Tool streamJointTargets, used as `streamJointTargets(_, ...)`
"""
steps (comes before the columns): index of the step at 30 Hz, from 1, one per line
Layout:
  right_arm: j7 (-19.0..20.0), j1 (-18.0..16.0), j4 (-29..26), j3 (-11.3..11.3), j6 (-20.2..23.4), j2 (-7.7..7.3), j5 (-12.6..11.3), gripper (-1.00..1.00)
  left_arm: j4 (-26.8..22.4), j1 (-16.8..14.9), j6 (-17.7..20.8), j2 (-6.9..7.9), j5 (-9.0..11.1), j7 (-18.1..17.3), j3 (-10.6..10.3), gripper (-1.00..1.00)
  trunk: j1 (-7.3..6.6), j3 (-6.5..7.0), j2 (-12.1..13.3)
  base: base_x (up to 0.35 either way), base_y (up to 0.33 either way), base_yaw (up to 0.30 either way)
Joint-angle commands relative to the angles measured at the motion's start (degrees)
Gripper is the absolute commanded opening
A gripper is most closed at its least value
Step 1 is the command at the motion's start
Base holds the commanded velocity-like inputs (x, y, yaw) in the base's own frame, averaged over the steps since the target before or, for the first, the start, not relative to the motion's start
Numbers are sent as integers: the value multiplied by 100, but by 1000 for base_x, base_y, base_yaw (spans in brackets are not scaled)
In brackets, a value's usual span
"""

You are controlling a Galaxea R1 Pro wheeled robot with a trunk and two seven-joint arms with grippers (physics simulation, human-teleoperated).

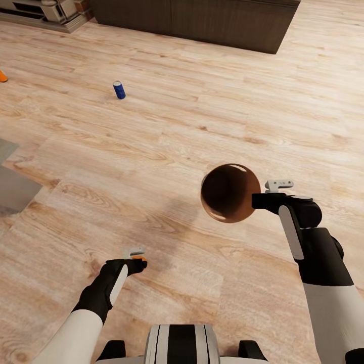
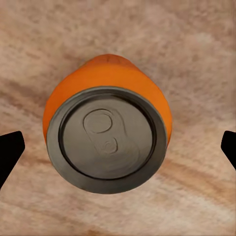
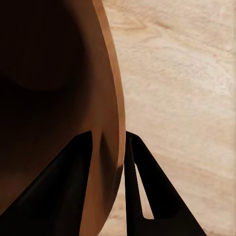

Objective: Put the three can of soda from the living room inside the tash can in the kitchen.

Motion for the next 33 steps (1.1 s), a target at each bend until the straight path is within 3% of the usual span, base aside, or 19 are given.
streamJointTargets(1, 15, -1, -3, 3, 0, 1, -92, -100, 0, 0, -1, 0, 0, -1, 0, 100, -1, 1, 0, 8, 0, 0)
streamJointTargets(10, 20, 5, -3, 2, 0, 1, -97, -100, 0, 0, -2, 0, 0, -3, -1, 100, -1, -8, 0, 2, 0, 0)
streamJointTargets(33, 22, 20, -4, 5, 0, 22, -101, -100, 0, 0, -2, 0, 0, -3, -1, 100, -1, -182, 0, 0, 0, 0)
